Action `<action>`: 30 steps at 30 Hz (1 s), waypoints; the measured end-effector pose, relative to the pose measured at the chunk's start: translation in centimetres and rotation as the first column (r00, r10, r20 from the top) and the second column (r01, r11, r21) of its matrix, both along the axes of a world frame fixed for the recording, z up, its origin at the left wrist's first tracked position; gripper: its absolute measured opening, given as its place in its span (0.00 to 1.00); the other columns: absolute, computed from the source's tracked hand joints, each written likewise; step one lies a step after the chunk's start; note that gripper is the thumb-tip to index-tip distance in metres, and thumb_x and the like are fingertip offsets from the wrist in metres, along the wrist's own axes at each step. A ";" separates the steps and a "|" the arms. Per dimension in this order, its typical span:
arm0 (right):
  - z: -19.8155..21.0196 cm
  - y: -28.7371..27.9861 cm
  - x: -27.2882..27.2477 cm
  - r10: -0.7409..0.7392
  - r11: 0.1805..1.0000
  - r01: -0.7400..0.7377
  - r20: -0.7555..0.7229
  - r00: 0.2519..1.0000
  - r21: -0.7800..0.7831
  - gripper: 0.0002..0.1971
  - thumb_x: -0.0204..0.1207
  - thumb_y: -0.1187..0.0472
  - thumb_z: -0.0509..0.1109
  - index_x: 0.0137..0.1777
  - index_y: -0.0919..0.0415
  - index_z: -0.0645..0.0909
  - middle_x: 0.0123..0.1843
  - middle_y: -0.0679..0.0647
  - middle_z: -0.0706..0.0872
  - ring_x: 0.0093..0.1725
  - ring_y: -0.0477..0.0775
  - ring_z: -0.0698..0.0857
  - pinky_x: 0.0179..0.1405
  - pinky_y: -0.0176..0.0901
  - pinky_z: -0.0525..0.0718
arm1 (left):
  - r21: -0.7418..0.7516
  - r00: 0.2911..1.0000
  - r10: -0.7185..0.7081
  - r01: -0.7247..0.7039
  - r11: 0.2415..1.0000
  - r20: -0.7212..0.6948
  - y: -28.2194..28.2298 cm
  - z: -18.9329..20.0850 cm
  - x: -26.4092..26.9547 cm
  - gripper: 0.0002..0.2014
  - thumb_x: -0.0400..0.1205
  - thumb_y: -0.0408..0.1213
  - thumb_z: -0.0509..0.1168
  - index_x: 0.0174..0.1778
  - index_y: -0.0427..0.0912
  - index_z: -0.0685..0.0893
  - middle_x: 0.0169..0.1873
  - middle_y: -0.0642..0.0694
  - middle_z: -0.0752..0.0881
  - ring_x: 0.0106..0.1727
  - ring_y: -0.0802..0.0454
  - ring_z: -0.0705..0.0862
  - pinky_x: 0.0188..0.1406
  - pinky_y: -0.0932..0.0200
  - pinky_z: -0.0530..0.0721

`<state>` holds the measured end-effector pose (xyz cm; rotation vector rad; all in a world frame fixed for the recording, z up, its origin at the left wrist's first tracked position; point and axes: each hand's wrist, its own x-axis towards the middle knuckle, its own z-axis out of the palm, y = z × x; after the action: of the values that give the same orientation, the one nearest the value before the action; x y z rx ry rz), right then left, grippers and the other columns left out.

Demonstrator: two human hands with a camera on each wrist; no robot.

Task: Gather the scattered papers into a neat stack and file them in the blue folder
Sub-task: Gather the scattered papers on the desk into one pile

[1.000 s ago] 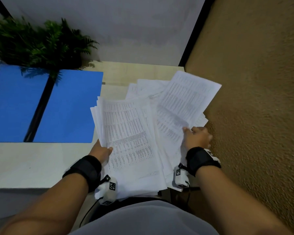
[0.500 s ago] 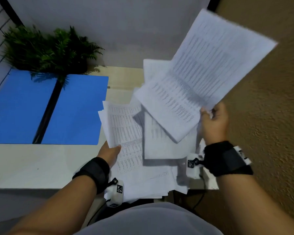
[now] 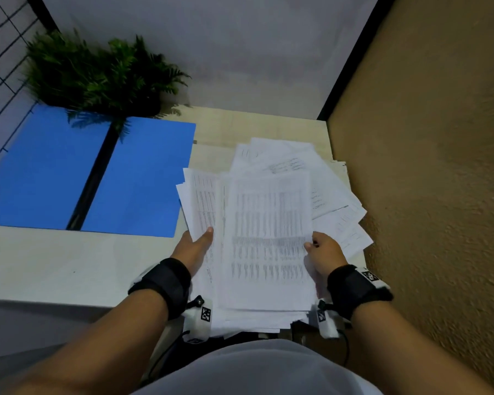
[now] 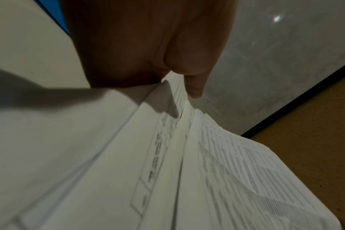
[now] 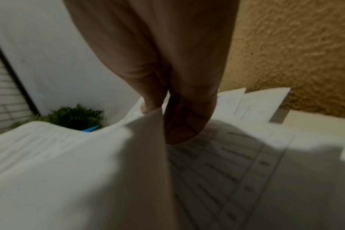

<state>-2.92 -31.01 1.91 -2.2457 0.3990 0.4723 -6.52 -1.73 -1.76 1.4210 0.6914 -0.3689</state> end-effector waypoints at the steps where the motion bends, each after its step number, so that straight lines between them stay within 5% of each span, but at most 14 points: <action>1: 0.1 0.1 -0.1 0.029 0.999 -0.029 -0.008 1.000 -0.032 0.13 0.83 0.68 0.62 0.34 0.63 0.73 0.33 0.55 0.74 0.39 0.55 0.75 0.38 0.41 0.70 | 0.009 1.000 -0.016 0.016 1.000 0.014 0.0 -0.2 0.0 0.36 0.71 0.63 0.71 0.73 0.52 0.72 0.65 0.59 0.82 0.67 0.54 0.81 0.65 0.56 0.75; 3: 0.2 1.1 -0.6 0.050 0.998 -0.051 -0.023 0.998 -0.043 0.16 0.82 0.69 0.61 0.32 0.60 0.66 0.31 0.51 0.68 0.34 0.51 0.68 0.33 0.39 0.65 | 0.052 0.996 -0.084 0.082 0.995 0.038 -0.4 -0.4 0.1 0.39 0.66 0.59 0.78 0.72 0.50 0.76 0.62 0.55 0.86 0.65 0.52 0.85 0.61 0.56 0.82; 6: -0.2 3.2 -1.3 0.077 0.996 -0.077 -0.005 0.997 0.044 0.15 0.78 0.74 0.58 0.34 0.57 0.62 0.35 0.50 0.65 0.36 0.50 0.63 0.38 0.39 0.64 | 0.158 0.997 -0.067 0.061 0.986 0.029 -1.2 -0.5 0.1 0.30 0.73 0.36 0.78 0.71 0.43 0.76 0.61 0.47 0.86 0.62 0.46 0.85 0.61 0.51 0.82; 9: 0.3 3.3 -0.4 0.064 0.996 -0.068 0.072 0.995 0.064 0.07 0.80 0.69 0.64 0.42 0.58 0.73 0.38 0.51 0.74 0.34 0.48 0.72 0.36 0.33 0.72 | 0.241 0.999 0.054 -0.054 0.969 0.006 -1.1 -0.1 0.0 0.25 0.80 0.27 0.68 0.74 0.40 0.75 0.61 0.42 0.84 0.61 0.42 0.83 0.64 0.49 0.79; 10: 0.7 2.8 0.2 0.010 0.998 -0.017 0.112 0.994 0.062 0.03 0.80 0.67 0.67 0.51 0.60 0.77 0.43 0.53 0.78 0.38 0.45 0.78 0.38 0.28 0.76 | 0.235 0.995 0.098 -0.097 0.967 0.009 -0.7 -0.2 0.0 0.24 0.81 0.26 0.66 0.74 0.40 0.74 0.60 0.42 0.83 0.59 0.43 0.82 0.62 0.50 0.78; 11: 0.5 1.9 1.1 -0.054 0.998 0.051 0.153 0.987 0.027 0.10 0.78 0.65 0.70 0.58 0.63 0.77 0.50 0.56 0.81 0.45 0.47 0.82 0.44 0.28 0.80 | 0.215 0.989 0.145 -0.143 0.966 0.006 -0.2 -0.3 -0.2 0.23 0.82 0.26 0.63 0.75 0.40 0.74 0.60 0.42 0.82 0.58 0.43 0.81 0.62 0.51 0.78; 13: -0.2 0.4 2.5 -0.127 0.987 0.142 0.168 0.978 -0.077 0.23 0.74 0.60 0.75 0.67 0.64 0.75 0.63 0.60 0.81 0.62 0.58 0.82 0.63 0.46 0.81 | 0.194 0.983 0.181 -0.176 0.965 -0.009 0.8 -0.8 -0.6 0.23 0.84 0.25 0.60 0.76 0.40 0.72 0.61 0.41 0.82 0.59 0.42 0.81 0.62 0.50 0.77; 15: -0.7 -0.3 2.9 -0.177 0.983 0.180 0.077 0.981 -0.038 0.28 0.72 0.55 0.77 0.70 0.62 0.73 0.66 0.58 0.79 0.67 0.60 0.80 0.69 0.54 0.78 | 0.203 0.988 0.154 -0.146 0.968 -0.028 1.4 -1.2 -0.9 0.23 0.84 0.25 0.59 0.77 0.41 0.71 0.62 0.41 0.81 0.61 0.41 0.80 0.63 0.49 0.77; 19: -1.3 0.5 2.8 -0.189 0.909 0.232 -0.154 0.970 0.347 0.18 0.76 0.61 0.75 0.63 0.66 0.80 0.60 0.57 0.87 0.61 0.58 0.86 0.64 0.50 0.83 | 0.140 0.989 0.134 -0.125 0.982 -0.055 1.3 -2.0 -0.7 0.24 0.84 0.24 0.59 0.76 0.43 0.72 0.65 0.39 0.82 0.66 0.38 0.80 0.69 0.42 0.76; 23: -2.0 1.2 3.0 -0.246 0.946 0.259 -0.088 0.965 0.193 0.10 0.75 0.63 0.73 0.52 0.68 0.85 0.53 0.66 0.89 0.55 0.67 0.88 0.58 0.58 0.85 | 0.073 0.988 0.138 -0.133 0.988 -0.067 1.2 -2.1 -0.4 0.25 0.83 0.24 0.60 0.77 0.43 0.71 0.67 0.39 0.82 0.66 0.38 0.81 0.71 0.40 0.75; 27: -0.9 -0.1 4.5 -0.518 0.844 0.515 -0.023 0.855 0.152 0.20 0.83 0.65 0.64 0.72 0.70 0.75 0.70 0.66 0.81 0.69 0.65 0.80 0.66 0.45 0.75 | 0.066 0.989 0.125 -0.120 0.991 -0.082 1.6 -2.6 -0.4 0.26 0.83 0.26 0.61 0.77 0.45 0.71 0.67 0.43 0.82 0.68 0.39 0.80 0.71 0.43 0.74; 30: -0.7 -0.6 5.6 -0.573 0.774 0.569 -0.079 0.816 0.278 0.25 0.82 0.62 0.67 0.77 0.68 0.69 0.75 0.64 0.77 0.71 0.63 0.78 0.63 0.41 0.73 | 0.131 0.993 0.075 -0.063 0.989 -0.091 1.6 -2.5 -0.3 0.26 0.83 0.28 0.63 0.78 0.41 0.69 0.70 0.40 0.80 0.70 0.37 0.79 0.73 0.40 0.73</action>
<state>2.67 -31.66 1.17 -1.7211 0.9140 0.1745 -6.80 -0.10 -4.21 1.5033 0.8529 -0.3451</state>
